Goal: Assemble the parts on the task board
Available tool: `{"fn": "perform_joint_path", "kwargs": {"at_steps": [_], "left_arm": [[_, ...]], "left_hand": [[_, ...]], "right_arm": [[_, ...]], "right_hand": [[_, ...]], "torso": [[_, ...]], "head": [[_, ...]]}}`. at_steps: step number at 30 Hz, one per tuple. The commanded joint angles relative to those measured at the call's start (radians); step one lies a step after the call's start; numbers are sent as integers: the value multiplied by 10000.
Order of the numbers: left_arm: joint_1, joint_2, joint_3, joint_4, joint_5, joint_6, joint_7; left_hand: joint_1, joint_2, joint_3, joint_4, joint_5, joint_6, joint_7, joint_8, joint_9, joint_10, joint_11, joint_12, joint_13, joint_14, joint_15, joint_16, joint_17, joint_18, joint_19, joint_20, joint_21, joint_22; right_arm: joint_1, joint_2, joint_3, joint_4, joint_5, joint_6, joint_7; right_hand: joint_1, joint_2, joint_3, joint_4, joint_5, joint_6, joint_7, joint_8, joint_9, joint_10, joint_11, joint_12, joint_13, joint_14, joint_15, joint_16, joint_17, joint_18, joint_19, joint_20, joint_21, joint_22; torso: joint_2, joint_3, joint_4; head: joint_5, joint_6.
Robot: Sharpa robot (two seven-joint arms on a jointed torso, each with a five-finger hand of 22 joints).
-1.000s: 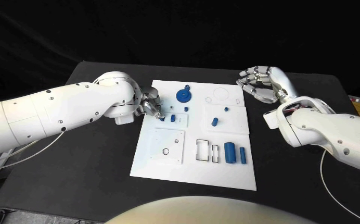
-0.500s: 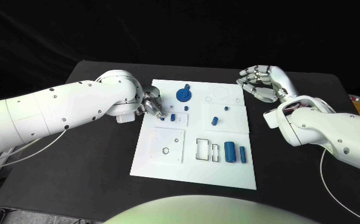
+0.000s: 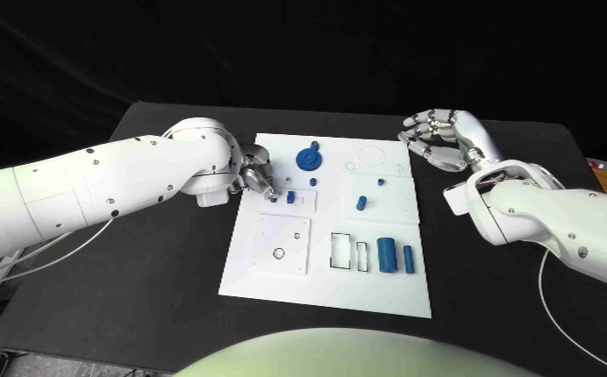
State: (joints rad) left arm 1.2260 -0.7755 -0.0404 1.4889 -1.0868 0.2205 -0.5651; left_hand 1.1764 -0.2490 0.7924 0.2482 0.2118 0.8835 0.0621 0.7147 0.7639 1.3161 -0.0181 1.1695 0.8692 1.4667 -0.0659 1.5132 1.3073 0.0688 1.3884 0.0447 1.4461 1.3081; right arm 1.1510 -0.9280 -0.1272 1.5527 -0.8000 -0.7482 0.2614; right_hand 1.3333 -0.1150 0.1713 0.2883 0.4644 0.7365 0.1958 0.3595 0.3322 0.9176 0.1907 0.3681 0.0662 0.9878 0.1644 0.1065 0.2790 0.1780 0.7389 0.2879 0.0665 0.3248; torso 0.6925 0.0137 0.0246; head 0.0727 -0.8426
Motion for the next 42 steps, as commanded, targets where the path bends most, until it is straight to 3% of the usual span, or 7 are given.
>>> {"fn": "perform_joint_path", "kwargs": {"at_steps": [1, 9, 17, 21, 24, 30, 42], "left_arm": [[-37, 52, -24, 5, 165, 152, -45], [-40, 46, -26, -55, 199, 190, -141], [-42, 21, -27, -109, 196, 136, -172], [-42, 2, -26, -127, 193, 41, -186], [-42, -16, -24, -134, 188, -36, -187], [-43, -53, -19, -148, 183, -206, -189], [-42, -286, 69, 67, 539, -841, 74]], "left_hand": [[-213, -38, 1192, -1304, -60, -45, -117, -26, -27, 53, -41, -40, 8, 754, -81, 47, 1526, -70, 54, -36, 23, 42], [-796, -262, 102, -431, -120, 156, -207, -147, -302, 34, -110, -39, 47, 755, -147, 48, 1531, -74, 65, -106, -11, 30], [-858, -301, -294, -124, -121, 228, -210, -186, -404, 17, -111, -45, 54, 754, -154, 46, 1529, -71, 63, -118, -28, 15], [-948, -242, -1515, 398, -128, 302, -189, -229, -545, 21, -92, -30, 96, 755, -138, 47, 1533, -71, 69, -109, -48, 6], [-964, -9, -2487, 434, -110, 331, -185, -276, -652, 21, -87, -29, 115, 756, -132, 47, 1535, -71, 79, -103, -53, 14], [-1161, 320, -3343, 467, -79, 360, -182, -331, -774, 40, -80, 1, 179, 757, -132, 49, 1541, -71, 87, -99, -58, 20], [-1375, 555, -3919, 476, -60, 336, -167, -367, -855, -2, -70, -46, 115, 754, -132, 44, 1532, -64, 75, -101, -76, -3]], "right_arm": [[-5, -3, 1, 12, -34, 129, 101], [-5, -12, 1, 17, -21, 126, 106], [-5, -23, 1, 26, -17, 124, 114], [-5, -24, 1, 35, 9, 88, 189], [-6, -24, 1, 34, 16, 76, 204], [-6, -26, 1, 36, 21, 67, 215], [-9, -22, 1, 30, 25, 59, 221]], "right_hand": [[-38, 11, -55, -22, 32, -56, 624, 50, -16, -3, 60, 30, -17, -43, 10, -53, -23, 25, -74, -11, -1, -18], [-44, 10, -59, -19, 31, -58, 625, 51, -18, -4, 61, 29, -17, -44, 11, -56, -29, 25, -74, -11, 0, -23], [-44, 10, -59, -19, 31, -58, 625, 51, -18, -4, 61, 29, -17, -44, 11, -56, -29, 25, -74, -11, 0, -23], [-60, 3, -70, -13, 27, -61, 628, 53, -23, -7, 65, 28, -17, -52, 16, -66, -42, 24, -74, -11, 0, -32], [-74, -10, -84, -10, 27, -62, 630, 56, -26, -6, 67, 28, -17, -61, 20, -75, -52, 23, -75, -9, 0, -40], [-87, -21, -96, -7, 26, -65, 632, 58, -29, -9, 69, 27, -17, -68, 24, -82, -61, 21, -79, -8, -2, -47], [-97, -25, -104, -6, 30, -69, 634, 59, -32, -12, 72, 26, -17, -74, 27, -90, -72, 19, -83, -7, -3, -55]], "torso": [[4, 0, -1], [0, 0, 4], [2, -4, 4], [3, -3, 1], [3, -3, 1], [3, -3, -1], [2, -8, -6]], "head": [[-9, -6], [-25, -11], [-30, 0], [-30, -1], [-30, -1], [-34, 6], [-51, 26]]}}
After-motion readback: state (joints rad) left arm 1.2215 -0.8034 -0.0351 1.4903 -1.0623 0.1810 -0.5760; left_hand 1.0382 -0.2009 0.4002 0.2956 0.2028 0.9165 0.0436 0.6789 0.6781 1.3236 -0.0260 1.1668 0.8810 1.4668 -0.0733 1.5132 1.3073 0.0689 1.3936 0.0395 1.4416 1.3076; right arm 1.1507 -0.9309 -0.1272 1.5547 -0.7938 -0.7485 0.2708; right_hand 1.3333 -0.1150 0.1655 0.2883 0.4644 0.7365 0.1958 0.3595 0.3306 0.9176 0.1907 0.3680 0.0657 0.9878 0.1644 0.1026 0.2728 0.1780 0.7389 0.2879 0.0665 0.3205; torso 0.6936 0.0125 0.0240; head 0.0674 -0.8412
